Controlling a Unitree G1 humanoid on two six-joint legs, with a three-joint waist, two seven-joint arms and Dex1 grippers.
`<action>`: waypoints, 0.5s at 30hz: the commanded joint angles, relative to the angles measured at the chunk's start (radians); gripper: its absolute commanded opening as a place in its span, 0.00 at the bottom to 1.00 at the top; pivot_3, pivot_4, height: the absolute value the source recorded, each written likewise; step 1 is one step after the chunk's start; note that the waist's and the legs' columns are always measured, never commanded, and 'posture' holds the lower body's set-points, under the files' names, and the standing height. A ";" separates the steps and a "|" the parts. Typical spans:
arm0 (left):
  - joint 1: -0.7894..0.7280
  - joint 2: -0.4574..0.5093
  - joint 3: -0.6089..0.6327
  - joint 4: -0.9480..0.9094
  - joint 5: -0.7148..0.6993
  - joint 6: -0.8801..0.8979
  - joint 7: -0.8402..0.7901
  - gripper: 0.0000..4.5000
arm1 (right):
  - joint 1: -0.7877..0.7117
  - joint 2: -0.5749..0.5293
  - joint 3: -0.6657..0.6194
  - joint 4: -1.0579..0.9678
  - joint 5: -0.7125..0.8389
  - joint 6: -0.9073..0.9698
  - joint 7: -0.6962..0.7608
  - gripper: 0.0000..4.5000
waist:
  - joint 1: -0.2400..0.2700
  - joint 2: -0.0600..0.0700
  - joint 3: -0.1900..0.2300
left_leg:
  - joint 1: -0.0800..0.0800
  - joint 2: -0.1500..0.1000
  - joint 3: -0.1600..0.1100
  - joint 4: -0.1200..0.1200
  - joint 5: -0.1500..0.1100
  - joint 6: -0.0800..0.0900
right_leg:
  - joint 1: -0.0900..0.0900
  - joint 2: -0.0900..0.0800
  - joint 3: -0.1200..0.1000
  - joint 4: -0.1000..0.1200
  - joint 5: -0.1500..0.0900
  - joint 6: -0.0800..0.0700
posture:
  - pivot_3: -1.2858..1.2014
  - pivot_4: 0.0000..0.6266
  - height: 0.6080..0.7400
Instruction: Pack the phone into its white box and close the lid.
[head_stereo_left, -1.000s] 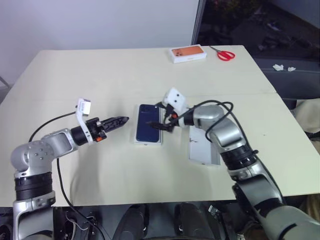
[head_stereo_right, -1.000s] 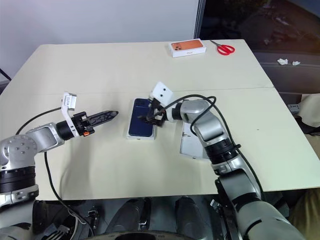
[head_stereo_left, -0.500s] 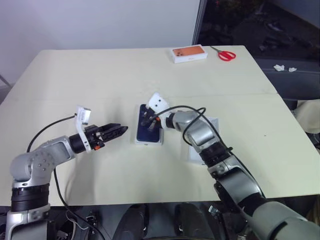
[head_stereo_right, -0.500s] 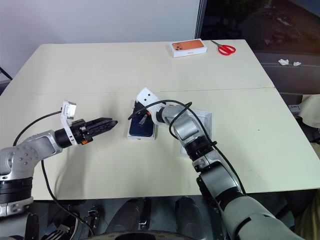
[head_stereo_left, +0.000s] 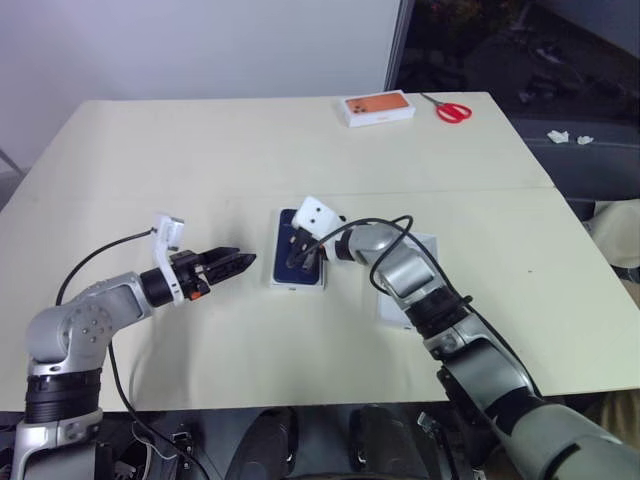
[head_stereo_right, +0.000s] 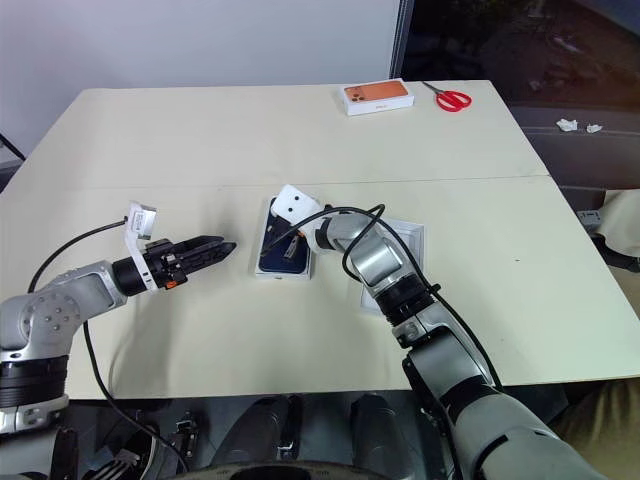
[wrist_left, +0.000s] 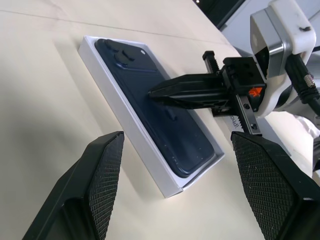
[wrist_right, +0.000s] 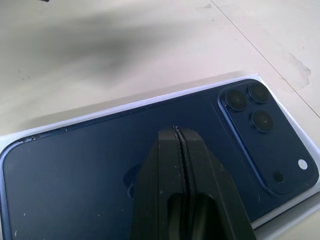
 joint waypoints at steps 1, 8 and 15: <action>-0.024 0.001 0.006 -0.007 -0.002 -0.019 -0.006 0.80 | 0.000 0.022 -0.015 0.007 0.006 0.025 -0.012 0.01 | 0.000 0.000 0.000 | 0.000 0.000 0.000 0.000 0.000 0.000 | 0.000 0.000 0.000 0.000 0.000 0.000 | 0.52 0.24 1.00; -0.036 -0.008 0.005 0.001 -0.004 -0.027 -0.004 0.80 | -0.120 0.139 -0.127 0.066 0.086 0.024 -0.068 0.01 | -0.009 0.001 0.000 | -0.001 0.000 0.000 -0.001 0.001 -0.001 | -0.002 0.000 0.000 0.001 0.000 0.000 | 0.52 0.24 1.00; -0.035 -0.023 0.002 -0.012 -0.008 -0.016 0.009 0.80 | -0.202 0.200 -0.094 0.302 0.009 -0.135 -0.151 0.01 | -0.022 0.000 0.000 | -0.001 0.000 0.000 -0.001 0.001 -0.001 | -0.001 0.000 0.000 0.000 0.000 0.000 | 0.52 0.24 1.00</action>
